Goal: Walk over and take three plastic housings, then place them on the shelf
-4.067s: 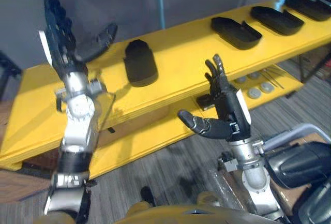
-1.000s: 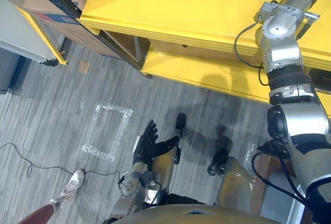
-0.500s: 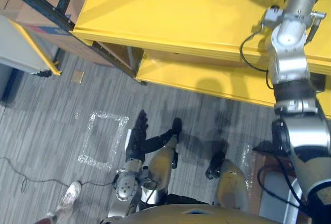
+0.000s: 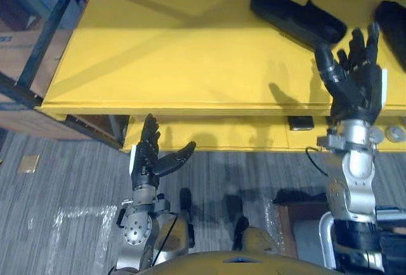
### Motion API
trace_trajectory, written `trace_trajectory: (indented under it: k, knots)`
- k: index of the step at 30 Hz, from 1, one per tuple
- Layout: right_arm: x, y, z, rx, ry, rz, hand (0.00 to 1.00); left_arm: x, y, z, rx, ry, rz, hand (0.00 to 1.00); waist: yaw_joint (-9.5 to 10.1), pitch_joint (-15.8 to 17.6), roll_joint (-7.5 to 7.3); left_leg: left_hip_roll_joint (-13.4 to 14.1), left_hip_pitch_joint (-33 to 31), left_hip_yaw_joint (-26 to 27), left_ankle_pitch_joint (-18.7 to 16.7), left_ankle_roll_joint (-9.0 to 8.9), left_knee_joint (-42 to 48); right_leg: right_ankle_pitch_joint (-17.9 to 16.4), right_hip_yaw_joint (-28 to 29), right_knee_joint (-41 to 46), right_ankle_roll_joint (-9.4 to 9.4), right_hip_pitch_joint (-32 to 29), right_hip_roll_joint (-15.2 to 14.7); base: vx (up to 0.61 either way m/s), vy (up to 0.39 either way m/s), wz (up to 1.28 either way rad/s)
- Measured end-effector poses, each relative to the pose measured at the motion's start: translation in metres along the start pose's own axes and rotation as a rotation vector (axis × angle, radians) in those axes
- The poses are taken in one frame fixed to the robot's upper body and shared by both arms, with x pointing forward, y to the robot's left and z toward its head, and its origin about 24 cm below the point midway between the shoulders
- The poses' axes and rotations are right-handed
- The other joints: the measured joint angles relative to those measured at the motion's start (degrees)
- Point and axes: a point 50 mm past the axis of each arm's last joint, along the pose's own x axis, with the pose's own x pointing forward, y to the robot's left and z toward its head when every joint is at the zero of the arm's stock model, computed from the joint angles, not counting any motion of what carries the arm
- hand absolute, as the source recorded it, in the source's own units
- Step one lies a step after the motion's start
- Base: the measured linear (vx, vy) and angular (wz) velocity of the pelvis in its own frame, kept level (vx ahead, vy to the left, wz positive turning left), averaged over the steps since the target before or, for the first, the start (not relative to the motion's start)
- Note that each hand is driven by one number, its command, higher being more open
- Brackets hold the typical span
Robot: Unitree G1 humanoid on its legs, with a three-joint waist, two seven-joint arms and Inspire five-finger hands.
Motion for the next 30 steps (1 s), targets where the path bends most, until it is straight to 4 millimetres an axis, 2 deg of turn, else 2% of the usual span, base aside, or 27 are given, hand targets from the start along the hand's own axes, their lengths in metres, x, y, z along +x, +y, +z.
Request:
trace_trajectory:
  k: [1,3,5,9,12,17,19,20,21,23,27,30]
  knots:
    - [-0.009,-0.002,-0.003,0.007,0.028,-0.003,1.00,-0.003,0.002,-0.002,0.000,0.011,0.014,1.00,-0.49,-0.50,0.14,0.10,0.04,0.28,-0.09,-0.05,0.00,0.14,0.23,-0.18,-0.06,-0.03,0.08,0.00,-0.003,-0.25]
    - [-0.047,-0.013,-0.019,0.034,0.151,-0.041,1.00,-0.008,0.004,-0.004,0.002,0.026,0.036,1.00,-1.33,-1.59,0.56,0.56,0.77,1.61,-0.61,-0.25,0.01,0.18,1.65,-0.10,-0.14,-0.09,0.41,-0.01,-0.014,-0.29]
    - [-0.072,-0.015,-0.030,0.057,0.237,-0.071,1.00,-0.011,0.008,-0.005,-0.005,0.043,0.088,1.00,-2.49,-2.02,0.82,1.11,0.79,2.22,-0.99,-0.52,0.59,0.34,2.34,-0.16,-0.45,-0.18,0.88,-0.03,-0.019,-0.25]
    - [-0.114,-0.009,-0.050,0.221,0.368,-0.146,1.00,-0.011,0.010,0.005,-0.030,0.007,0.128,1.00,-3.50,-2.71,1.51,2.96,-0.84,2.94,-2.04,-0.83,3.65,0.36,3.56,0.15,-1.52,-1.30,2.31,-0.06,-0.037,-0.18]
    - [-0.130,-0.007,-0.057,0.268,0.426,-0.149,1.00,-0.011,0.010,0.006,-0.035,0.004,0.141,1.00,-3.95,-3.35,2.41,3.69,-2.53,2.59,-3.21,-0.90,6.85,-0.33,3.22,1.81,-2.44,-2.07,3.07,-0.05,-0.048,0.02]
    - [-0.146,-0.014,-0.063,0.247,0.469,-0.168,1.00,-0.012,0.008,0.004,-0.066,0.014,0.110,1.00,-4.04,-5.11,4.09,4.06,-4.32,1.58,-4.89,1.10,8.93,-2.89,0.45,4.09,-3.71,-2.27,3.24,-0.05,-0.057,0.27]
    - [-0.147,-0.017,-0.064,0.236,0.463,-0.181,1.00,-0.012,0.007,0.004,-0.068,0.014,0.082,1.00,-3.80,-5.97,4.01,3.53,-4.29,1.92,-5.29,1.71,9.50,-2.93,-0.15,3.12,-3.78,-2.10,2.32,0.00,0.003,0.33]
    - [-0.145,-0.019,-0.064,0.227,0.458,-0.175,1.00,-0.015,0.007,0.003,-0.066,0.023,0.082,1.00,-2.85,-6.48,4.71,3.25,-3.47,1.37,-4.72,1.01,9.14,-3.21,0.52,3.62,-3.80,-2.13,2.94,0.08,-0.011,-0.12]
    - [-0.143,-0.018,-0.065,0.236,0.455,-0.168,1.00,-0.018,0.009,0.002,-0.061,0.035,0.090,1.00,-2.47,-6.97,4.70,3.05,-2.13,1.64,-3.80,-0.27,7.11,-3.27,1.31,3.96,-3.85,-2.17,2.89,0.10,-0.013,-0.19]
    - [-0.143,-0.012,-0.066,0.263,0.456,-0.159,1.00,-0.020,0.010,0.001,-0.061,0.042,0.094,1.00,-2.36,-7.78,4.54,2.88,-1.89,1.55,-2.70,-0.81,5.60,-2.83,1.64,4.01,-3.31,-2.49,2.97,0.10,-0.020,-0.03]
    - [-0.140,-0.004,-0.069,0.284,0.452,-0.152,1.00,-0.019,0.004,0.001,-0.070,0.042,0.074,1.00,-2.25,-7.87,2.19,3.04,-1.80,1.60,-2.51,-0.89,5.34,-2.73,3.21,3.94,-3.38,-2.68,3.21,0.05,-0.022,-0.09]
    - [-0.128,-0.002,-0.070,0.287,0.409,-0.140,1.00,-0.015,-0.004,0.003,-0.071,0.031,0.026,1.00,-2.25,-7.20,0.83,3.11,-1.21,2.66,-3.19,-1.19,5.62,-2.40,4.61,3.95,-3.34,-2.82,3.13,-0.03,0.029,-0.23]
